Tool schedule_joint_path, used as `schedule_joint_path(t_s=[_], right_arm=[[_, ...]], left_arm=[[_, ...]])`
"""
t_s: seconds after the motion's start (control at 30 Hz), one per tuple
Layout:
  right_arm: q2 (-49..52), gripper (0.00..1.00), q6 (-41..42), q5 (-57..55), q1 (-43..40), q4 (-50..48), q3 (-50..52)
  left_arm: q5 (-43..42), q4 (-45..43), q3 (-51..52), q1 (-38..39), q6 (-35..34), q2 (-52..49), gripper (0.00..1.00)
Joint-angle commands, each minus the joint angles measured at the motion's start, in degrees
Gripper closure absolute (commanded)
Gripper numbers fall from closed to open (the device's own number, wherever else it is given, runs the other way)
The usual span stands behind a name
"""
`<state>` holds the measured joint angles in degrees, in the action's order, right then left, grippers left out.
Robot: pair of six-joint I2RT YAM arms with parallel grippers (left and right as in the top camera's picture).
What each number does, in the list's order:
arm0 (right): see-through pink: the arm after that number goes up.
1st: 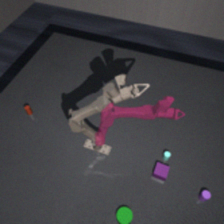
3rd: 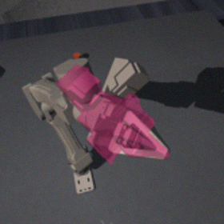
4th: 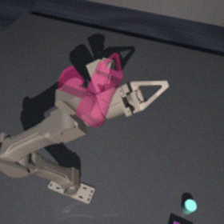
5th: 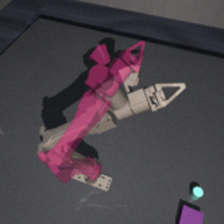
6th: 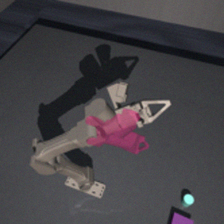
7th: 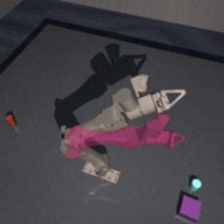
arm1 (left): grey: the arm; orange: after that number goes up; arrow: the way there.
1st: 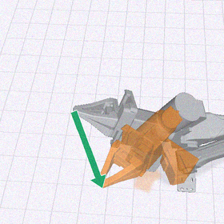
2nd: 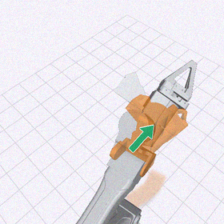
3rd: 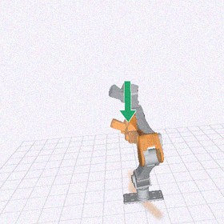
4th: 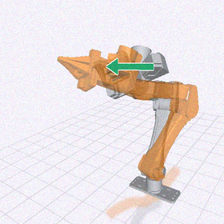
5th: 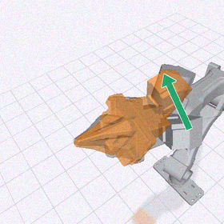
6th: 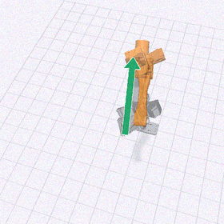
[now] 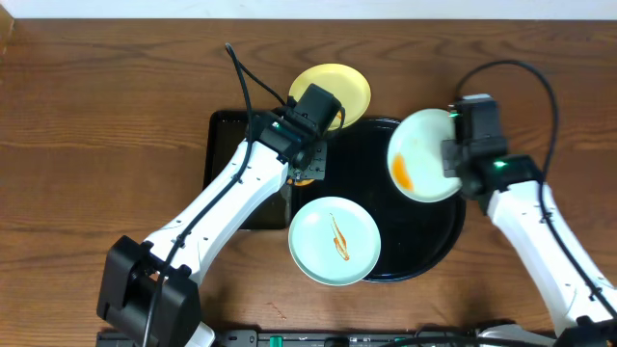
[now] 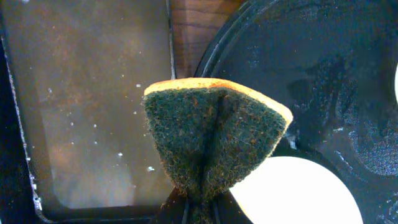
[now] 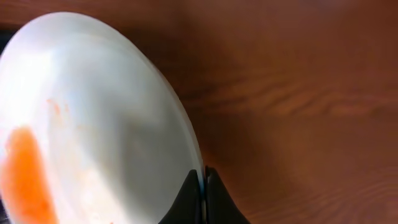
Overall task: Clean dirty plates on tray and stack at the side
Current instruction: 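Lift the scrubbed pale green plate by its rim with the right gripper, then carry the plate right and set it on the table beside the tray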
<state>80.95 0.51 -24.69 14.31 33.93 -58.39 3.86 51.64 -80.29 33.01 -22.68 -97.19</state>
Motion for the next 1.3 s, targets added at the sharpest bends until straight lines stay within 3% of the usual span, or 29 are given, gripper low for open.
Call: schedule_joint_path(t_s=[0.0, 0.2, 0.83, 0.93, 1.07, 1.17, 1.27], right_arm=[[-0.96, 0.99, -3.78, -12.92, 7.58, -0.37, -2.4], [-0.96, 0.99, -7.08, -33.48, 19.04, -4.72, -3.02], [-0.96, 0.99, -6.75, -33.99, 20.33, -5.4, -3.02], [-0.96, 0.99, -1.68, -32.92, 19.02, -4.42, -3.02], [-0.96, 0.99, 7.15, -23.04, 13.62, -0.31, -2.99], [-0.96, 0.99, 13.97, -14.91, 5.95, 1.97, -2.99], [-0.96, 0.99, 15.5, -7.13, -2.34, 2.05, -3.02]], left_arm=[[1.16, 0.22, 0.31, -0.22, -0.31, 1.07, 0.92], [1.16, 0.2, 0.31, -0.22, -0.31, 1.07, 0.92], [1.16, 0.2, 0.31, -0.22, -0.31, 1.07, 0.92], [1.16, 0.22, 0.31, -0.22, -0.31, 1.07, 0.92], [1.16, 0.72, 0.31, -0.22, -0.31, 1.07, 0.92], [1.18, 0.92, 0.31, -0.22, -0.31, 1.07, 0.92], [1.18, 0.92, 0.31, -0.22, -0.31, 1.07, 0.92]])
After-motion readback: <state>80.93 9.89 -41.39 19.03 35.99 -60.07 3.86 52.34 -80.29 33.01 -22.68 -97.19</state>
